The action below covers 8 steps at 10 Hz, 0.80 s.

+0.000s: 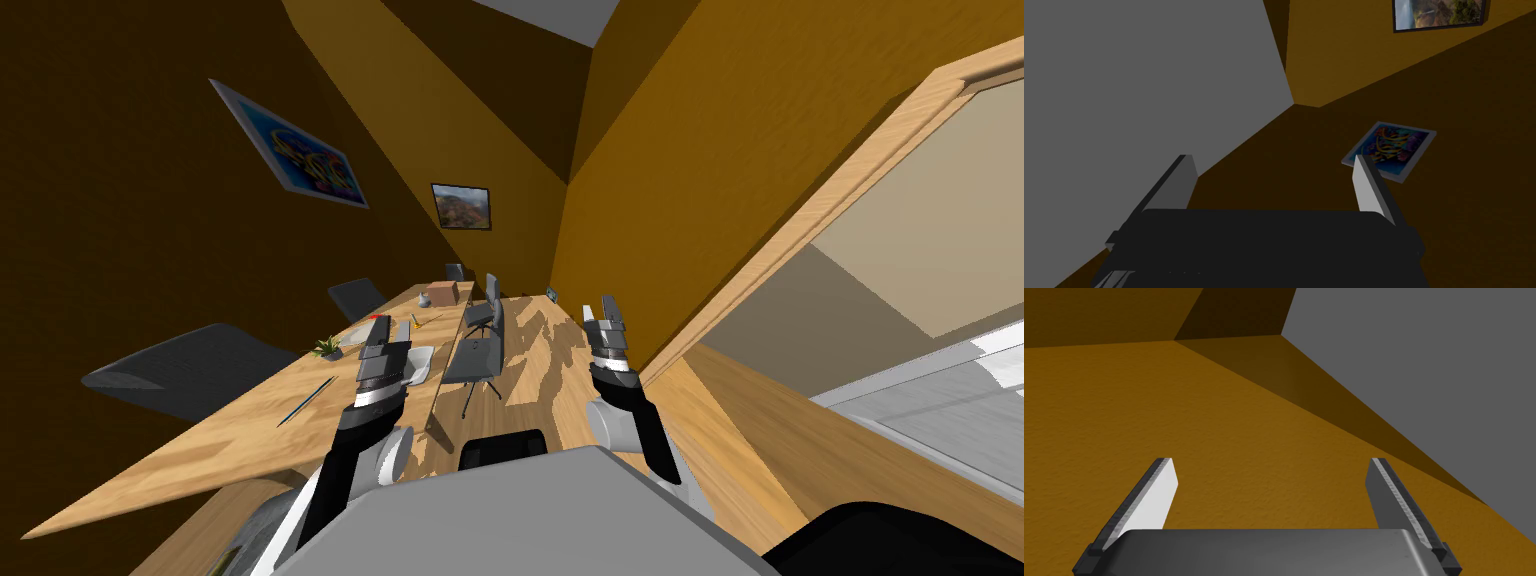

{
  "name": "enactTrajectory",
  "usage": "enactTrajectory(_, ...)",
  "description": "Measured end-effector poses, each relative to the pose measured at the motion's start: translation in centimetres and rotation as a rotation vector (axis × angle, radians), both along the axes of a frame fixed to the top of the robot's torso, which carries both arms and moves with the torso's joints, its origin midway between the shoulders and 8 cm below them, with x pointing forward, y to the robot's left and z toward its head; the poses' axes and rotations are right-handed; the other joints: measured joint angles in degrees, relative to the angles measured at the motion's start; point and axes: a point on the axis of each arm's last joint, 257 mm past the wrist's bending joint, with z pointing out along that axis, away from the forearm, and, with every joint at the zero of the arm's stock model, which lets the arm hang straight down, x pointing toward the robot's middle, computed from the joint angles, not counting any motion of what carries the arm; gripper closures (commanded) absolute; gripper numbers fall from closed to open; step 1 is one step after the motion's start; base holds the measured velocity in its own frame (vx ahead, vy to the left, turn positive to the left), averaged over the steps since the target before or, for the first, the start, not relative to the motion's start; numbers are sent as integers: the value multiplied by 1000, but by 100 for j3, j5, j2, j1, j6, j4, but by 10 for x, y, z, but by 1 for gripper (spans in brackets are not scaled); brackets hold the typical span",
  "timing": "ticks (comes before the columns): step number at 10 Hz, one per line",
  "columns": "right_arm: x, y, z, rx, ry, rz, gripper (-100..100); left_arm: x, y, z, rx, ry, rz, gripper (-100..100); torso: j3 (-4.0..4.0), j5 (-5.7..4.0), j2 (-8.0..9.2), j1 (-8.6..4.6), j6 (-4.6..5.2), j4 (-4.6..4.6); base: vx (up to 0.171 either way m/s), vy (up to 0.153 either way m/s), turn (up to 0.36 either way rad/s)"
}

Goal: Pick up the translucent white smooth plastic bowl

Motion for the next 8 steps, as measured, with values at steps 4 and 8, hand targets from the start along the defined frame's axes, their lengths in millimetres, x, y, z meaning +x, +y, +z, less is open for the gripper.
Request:
enactTrajectory(4,0,0,0,0,0,0,0,18,-6,-12,61,61,-37,-100,13,3,23,14,0,5,-58,27,-18)
enactTrajectory(8,0,0,0,0,0,0,0,43,-5,-28,87,142,-52,-100,15,3,26,12,0,6,-76,36,-22)
